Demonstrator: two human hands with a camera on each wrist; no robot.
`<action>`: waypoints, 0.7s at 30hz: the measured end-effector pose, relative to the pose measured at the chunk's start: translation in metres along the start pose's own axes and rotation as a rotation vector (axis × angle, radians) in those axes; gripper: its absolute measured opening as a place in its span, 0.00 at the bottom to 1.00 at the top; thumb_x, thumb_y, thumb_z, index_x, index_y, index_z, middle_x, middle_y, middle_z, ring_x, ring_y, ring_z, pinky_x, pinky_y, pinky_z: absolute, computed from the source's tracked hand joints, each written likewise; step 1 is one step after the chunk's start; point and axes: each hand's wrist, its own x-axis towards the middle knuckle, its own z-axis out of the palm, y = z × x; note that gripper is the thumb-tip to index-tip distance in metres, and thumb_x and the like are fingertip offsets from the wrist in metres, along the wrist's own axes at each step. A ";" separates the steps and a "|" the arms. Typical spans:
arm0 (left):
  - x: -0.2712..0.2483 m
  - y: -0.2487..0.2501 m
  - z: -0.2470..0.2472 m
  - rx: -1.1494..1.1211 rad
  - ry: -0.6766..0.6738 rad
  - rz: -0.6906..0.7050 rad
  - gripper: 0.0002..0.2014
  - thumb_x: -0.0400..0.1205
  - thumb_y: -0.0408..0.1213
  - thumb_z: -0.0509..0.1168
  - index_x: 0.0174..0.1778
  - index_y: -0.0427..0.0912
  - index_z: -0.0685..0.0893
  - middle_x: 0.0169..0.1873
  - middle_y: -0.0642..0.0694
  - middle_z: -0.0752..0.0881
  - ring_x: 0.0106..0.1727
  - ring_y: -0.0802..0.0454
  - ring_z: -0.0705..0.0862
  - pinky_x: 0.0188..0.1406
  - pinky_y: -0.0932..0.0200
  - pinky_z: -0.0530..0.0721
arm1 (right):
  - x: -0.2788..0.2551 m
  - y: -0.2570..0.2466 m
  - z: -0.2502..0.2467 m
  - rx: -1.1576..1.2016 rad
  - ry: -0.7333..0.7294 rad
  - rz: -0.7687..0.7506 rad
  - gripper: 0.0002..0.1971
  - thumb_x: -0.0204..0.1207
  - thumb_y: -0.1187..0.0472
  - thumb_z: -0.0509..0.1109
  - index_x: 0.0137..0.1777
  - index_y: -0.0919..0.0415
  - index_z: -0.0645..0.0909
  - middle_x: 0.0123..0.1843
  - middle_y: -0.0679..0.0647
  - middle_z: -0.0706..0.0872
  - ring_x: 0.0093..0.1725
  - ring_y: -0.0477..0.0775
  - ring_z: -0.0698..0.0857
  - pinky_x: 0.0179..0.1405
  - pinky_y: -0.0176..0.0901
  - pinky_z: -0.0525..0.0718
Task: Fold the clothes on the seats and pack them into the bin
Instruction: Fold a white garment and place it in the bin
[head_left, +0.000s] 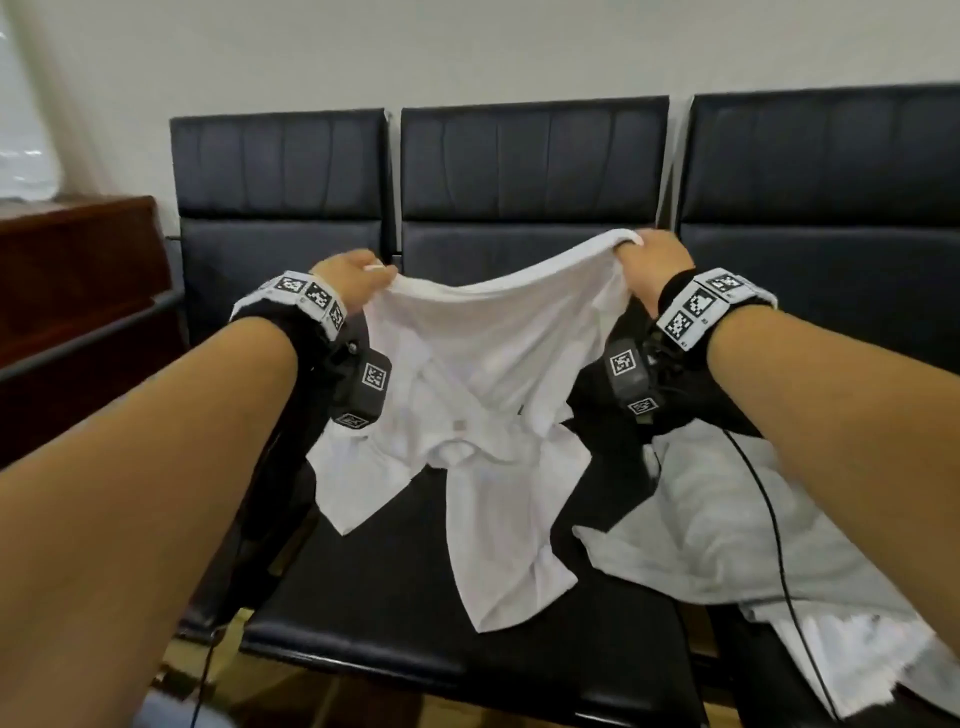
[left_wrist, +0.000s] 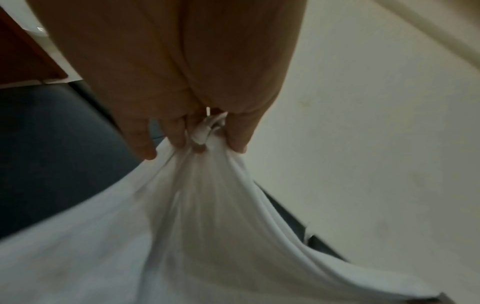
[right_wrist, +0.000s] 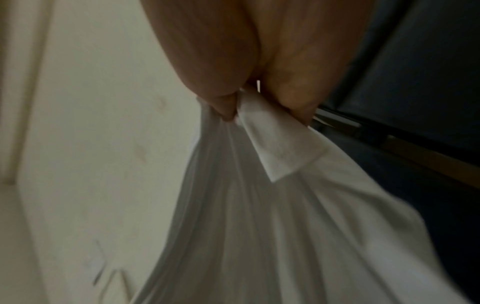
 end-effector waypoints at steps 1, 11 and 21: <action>0.002 0.013 -0.009 -0.038 0.025 0.049 0.12 0.83 0.48 0.64 0.51 0.43 0.80 0.46 0.41 0.80 0.49 0.44 0.78 0.62 0.39 0.79 | 0.002 -0.012 -0.012 -0.002 0.070 -0.078 0.17 0.84 0.64 0.55 0.59 0.74 0.82 0.61 0.71 0.84 0.60 0.69 0.82 0.48 0.48 0.73; -0.075 0.016 -0.027 -0.304 -0.062 -0.088 0.10 0.81 0.28 0.65 0.33 0.39 0.78 0.33 0.41 0.82 0.43 0.42 0.85 0.53 0.47 0.85 | -0.090 -0.023 -0.047 -0.060 -0.085 -0.120 0.13 0.84 0.59 0.61 0.42 0.64 0.82 0.42 0.58 0.82 0.45 0.56 0.78 0.40 0.43 0.72; -0.186 -0.119 0.063 0.115 -0.266 -0.412 0.08 0.80 0.29 0.66 0.34 0.36 0.78 0.34 0.39 0.83 0.36 0.45 0.84 0.40 0.56 0.88 | -0.222 0.038 0.061 -0.628 -1.033 -0.108 0.12 0.70 0.50 0.79 0.33 0.53 0.82 0.33 0.49 0.83 0.32 0.47 0.79 0.29 0.37 0.77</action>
